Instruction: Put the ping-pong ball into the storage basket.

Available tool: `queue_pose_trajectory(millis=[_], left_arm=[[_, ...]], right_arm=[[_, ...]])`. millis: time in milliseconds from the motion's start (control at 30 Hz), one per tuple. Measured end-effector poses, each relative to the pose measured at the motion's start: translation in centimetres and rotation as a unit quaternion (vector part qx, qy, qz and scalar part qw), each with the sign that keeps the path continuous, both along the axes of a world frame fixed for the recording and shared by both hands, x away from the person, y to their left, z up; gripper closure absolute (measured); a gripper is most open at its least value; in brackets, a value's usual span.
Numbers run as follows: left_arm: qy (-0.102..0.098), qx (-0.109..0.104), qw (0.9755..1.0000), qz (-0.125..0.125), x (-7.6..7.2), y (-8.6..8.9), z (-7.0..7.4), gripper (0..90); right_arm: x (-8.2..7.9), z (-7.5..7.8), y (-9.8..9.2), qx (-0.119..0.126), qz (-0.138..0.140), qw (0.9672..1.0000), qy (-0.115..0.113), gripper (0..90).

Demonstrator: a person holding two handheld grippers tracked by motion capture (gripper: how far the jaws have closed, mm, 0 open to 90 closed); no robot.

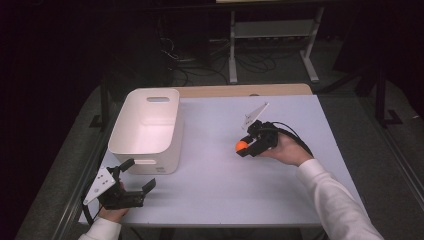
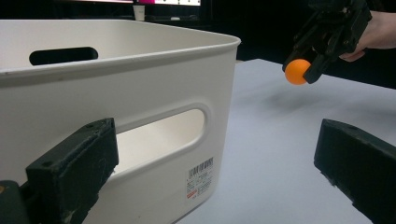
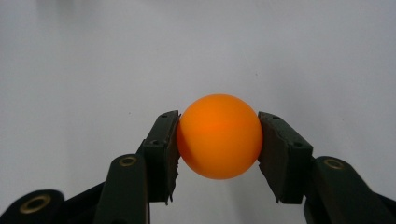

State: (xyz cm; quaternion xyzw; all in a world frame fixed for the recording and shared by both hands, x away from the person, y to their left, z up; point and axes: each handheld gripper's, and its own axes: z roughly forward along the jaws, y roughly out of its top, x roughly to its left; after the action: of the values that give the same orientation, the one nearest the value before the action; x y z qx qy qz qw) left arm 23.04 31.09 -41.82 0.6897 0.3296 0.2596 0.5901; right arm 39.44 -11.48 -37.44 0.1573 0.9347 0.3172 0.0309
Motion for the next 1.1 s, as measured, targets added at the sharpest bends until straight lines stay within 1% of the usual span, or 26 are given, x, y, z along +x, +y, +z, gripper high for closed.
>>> queue_pose_trajectory(millis=[100, 233, 267, 300, 633, 700, 833, 900, 967, 1067, 1100], left_arm=[[0.0, 0.0, 1.0, 0.0, 0.0, 0.0, 0.0, 0.0], [0.0, -0.001, 1.0, 0.0, 0.0, 0.0, 0.0, 0.0], [0.0, 0.0, 1.0, 0.0, 0.0, 0.0, 0.0, 0.0], [0.0, 0.0, 1.0, 0.0, 0.0, 0.0, 0.0, 0.0], [0.001, -0.001, 1.0, 0.0, 0.0, 0.0, 0.0, 0.0], [0.001, -0.001, 1.0, 0.0, 0.0, 0.0, 0.0, 0.0], [0.001, -0.001, 1.0, 0.0, 0.0, 0.0, 0.0, 0.0], [0.002, -0.002, 1.0, 0.0, 0.0, 0.0, 0.0, 0.0], [0.002, -0.002, 1.0, -0.001, 0.0, 0.0, 0.0, 0.0], [0.002, -0.002, 1.0, 0.0, 0.0, 0.0, 0.0, 0.0], [0.002, -0.002, 1.0, 0.0, 0.0, 0.0, 0.0, 0.0]], right_arm=[[-0.1, 0.5, 0.0, 0.001, -0.001, 1.0, 0.001, 49.2], [-0.1, 1.3, 0.1, 0.005, 0.002, 1.0, -0.006, 49.3], [-0.2, 1.7, 0.1, 0.008, 0.004, 0.9999, -0.009, 49.3], [-0.2, 1.7, 0.1, 0.008, 0.004, 0.9999, -0.009, 49.3], [-0.3, 3.6, 0.6, 0.014, 0.009, 0.9997, -0.016, 49.3], [-0.2, 3.9, 0.7, 0.016, 0.014, 0.9996, -0.021, 49.3], [-0.4, 4.7, 1.0, 0.014, 0.008, 0.9998, -0.013, 49.3], [-0.2, 5.1, 1.2, 0.018, 0.018, 0.9994, -0.024, 49.3], [-0.2, 5.4, 1.4, 0.019, 0.018, 0.9995, -0.017, 49.3], [0.1, 5.9, 1.7, 0.018, 0.025, 0.9991, -0.028, 49.3], [0.1, 6.0, 1.8, 0.016, 0.025, 0.9992, -0.028, 49.3]])
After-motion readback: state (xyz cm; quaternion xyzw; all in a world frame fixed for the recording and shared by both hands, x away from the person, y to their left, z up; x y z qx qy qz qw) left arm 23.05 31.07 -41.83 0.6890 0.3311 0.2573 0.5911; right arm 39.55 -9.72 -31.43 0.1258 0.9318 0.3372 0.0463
